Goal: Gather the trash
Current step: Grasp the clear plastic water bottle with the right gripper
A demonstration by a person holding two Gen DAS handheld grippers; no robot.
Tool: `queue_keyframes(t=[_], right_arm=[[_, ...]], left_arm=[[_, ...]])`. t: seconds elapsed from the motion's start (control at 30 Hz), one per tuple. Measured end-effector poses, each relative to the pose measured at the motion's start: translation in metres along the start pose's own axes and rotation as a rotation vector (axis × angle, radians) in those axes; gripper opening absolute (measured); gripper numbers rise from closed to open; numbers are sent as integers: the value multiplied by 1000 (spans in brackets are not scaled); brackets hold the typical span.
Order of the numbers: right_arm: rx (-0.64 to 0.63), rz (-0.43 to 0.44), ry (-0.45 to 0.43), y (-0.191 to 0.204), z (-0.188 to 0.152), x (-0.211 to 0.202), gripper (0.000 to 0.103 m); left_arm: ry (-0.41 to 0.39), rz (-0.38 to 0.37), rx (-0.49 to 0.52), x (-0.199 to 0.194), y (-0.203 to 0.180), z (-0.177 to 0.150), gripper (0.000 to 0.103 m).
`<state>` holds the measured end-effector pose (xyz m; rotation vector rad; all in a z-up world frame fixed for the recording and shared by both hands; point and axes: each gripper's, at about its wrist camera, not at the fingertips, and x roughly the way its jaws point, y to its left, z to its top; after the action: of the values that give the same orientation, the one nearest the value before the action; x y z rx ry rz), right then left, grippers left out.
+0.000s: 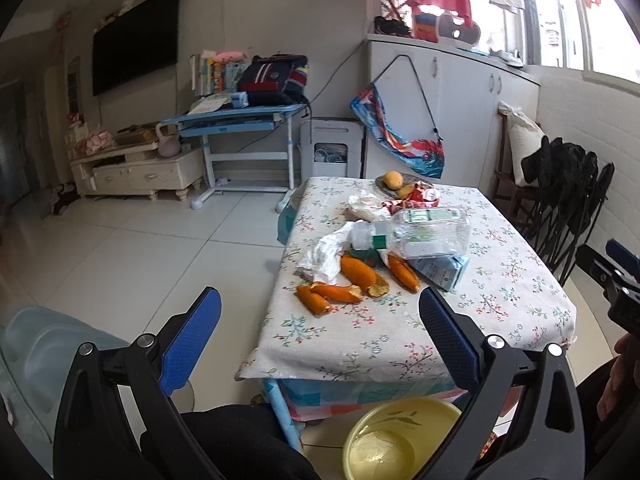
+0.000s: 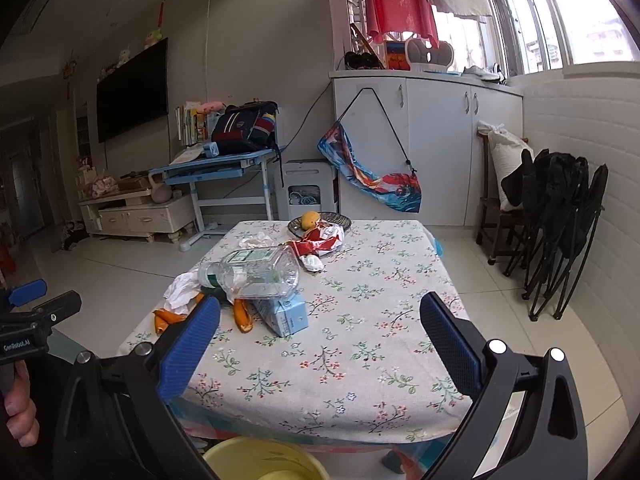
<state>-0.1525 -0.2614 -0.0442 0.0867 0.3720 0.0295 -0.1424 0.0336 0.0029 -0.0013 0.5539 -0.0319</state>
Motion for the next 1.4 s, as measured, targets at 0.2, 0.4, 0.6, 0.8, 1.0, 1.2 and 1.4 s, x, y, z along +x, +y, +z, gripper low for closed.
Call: queue_keyframes(t=[0.2,0.4,0.6,0.8,1.0,1.2,1.4], right_arm=[[9,34,40,5,-2,8,96],[20,42,80,1,-6,13,96],[35,51,118,-1,-7,19,96],[47,73,149,-2,-9,25,96],[81,81,162,-11,-9,28,96],[154,101,175,-24,-9,33,96],[169,97,175,-28,-9,33,96]], left_arm=[[62,40,4,18,15,3,96],[201,44,-13,66,17,8,96],[335,8,-166,124,27,2,96],[385,11,-174,159,18,0,87],[449,44,-119,185,17,-7,66],[481,78,-61,211,7,-6,64],[485,35,18,217,-11,-9,30]])
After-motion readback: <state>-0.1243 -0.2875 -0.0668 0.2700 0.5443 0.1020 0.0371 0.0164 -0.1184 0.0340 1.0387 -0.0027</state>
